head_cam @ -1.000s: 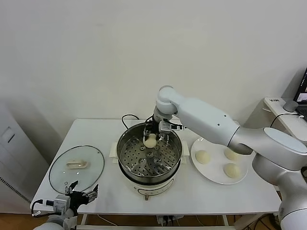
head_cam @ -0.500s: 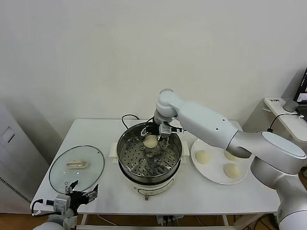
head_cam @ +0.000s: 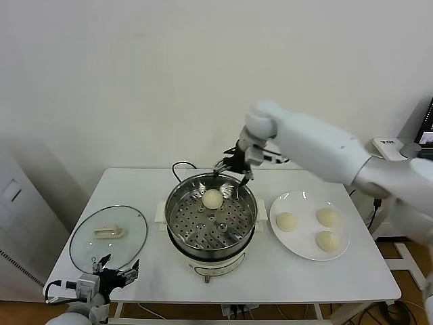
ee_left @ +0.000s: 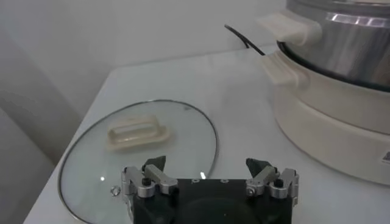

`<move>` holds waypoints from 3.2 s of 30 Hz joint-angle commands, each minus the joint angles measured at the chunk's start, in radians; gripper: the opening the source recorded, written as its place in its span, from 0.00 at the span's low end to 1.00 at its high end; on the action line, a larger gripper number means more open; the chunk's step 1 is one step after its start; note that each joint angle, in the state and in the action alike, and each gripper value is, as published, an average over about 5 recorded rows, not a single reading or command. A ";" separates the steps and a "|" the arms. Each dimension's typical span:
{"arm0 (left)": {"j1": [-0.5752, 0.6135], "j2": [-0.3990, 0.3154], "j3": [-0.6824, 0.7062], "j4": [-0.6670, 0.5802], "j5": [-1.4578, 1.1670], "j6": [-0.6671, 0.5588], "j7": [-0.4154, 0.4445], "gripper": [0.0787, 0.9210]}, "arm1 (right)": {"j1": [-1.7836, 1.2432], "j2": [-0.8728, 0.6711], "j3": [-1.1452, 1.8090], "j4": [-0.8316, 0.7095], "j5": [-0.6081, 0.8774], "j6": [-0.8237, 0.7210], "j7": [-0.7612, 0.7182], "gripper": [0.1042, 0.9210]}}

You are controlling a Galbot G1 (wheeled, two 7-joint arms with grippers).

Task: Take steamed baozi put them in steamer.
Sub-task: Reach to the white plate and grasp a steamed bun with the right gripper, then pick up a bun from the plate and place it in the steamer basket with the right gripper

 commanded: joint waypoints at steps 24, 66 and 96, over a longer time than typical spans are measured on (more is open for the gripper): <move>0.004 -0.009 0.003 -0.022 0.001 0.006 0.000 0.88 | -0.054 -0.231 -0.246 -0.076 0.373 -0.755 -0.009 0.88; -0.015 -0.006 0.019 -0.005 0.000 0.008 0.003 0.88 | -0.395 -0.065 0.052 -0.365 0.102 -0.728 0.095 0.76; 0.006 -0.012 0.011 -0.022 0.005 0.013 -0.002 0.88 | 0.165 -0.234 -0.425 0.031 0.543 -0.899 0.016 0.45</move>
